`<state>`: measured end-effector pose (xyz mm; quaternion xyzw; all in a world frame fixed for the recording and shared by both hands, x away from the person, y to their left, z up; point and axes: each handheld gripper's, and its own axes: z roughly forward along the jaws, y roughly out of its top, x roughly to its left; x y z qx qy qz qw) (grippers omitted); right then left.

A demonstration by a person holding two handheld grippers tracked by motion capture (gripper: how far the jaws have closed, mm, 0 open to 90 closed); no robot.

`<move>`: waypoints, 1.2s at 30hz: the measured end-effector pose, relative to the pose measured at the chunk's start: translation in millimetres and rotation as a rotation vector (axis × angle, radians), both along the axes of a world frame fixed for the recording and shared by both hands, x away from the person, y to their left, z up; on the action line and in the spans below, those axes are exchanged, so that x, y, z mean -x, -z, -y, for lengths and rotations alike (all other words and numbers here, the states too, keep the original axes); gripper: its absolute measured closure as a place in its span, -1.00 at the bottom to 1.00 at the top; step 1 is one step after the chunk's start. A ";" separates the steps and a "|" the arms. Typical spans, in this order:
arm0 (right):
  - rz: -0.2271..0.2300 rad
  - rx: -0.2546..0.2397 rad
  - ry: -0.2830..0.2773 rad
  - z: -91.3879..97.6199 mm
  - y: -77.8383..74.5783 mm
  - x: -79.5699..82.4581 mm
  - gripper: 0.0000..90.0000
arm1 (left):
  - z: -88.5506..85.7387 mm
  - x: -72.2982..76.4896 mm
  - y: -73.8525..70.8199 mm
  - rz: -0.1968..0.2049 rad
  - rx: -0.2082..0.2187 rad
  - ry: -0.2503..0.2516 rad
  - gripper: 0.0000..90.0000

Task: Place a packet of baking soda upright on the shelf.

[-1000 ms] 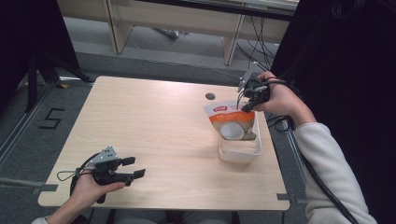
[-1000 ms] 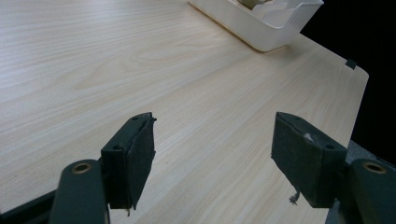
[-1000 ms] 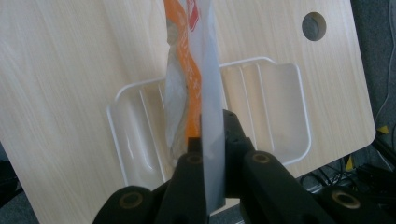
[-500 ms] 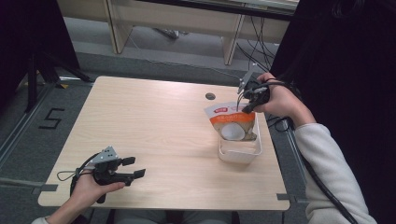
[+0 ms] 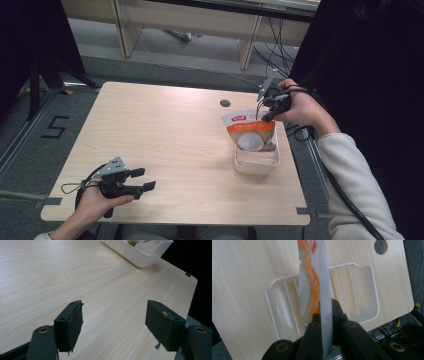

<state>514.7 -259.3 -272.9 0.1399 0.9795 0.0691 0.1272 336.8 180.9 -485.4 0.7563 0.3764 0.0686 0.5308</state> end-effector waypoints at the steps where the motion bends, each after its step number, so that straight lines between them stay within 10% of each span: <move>1: -0.009 0.005 0.022 -0.7 0.8 1.4 1.00 | 0.0 -0.1 0.1 -0.001 0.001 0.001 -0.35; 36: -0.030 0.028 0.030 -2.7 22.0 -1.7 1.00 | -0.1 0.5 -0.1 -0.003 0.001 -0.006 -0.35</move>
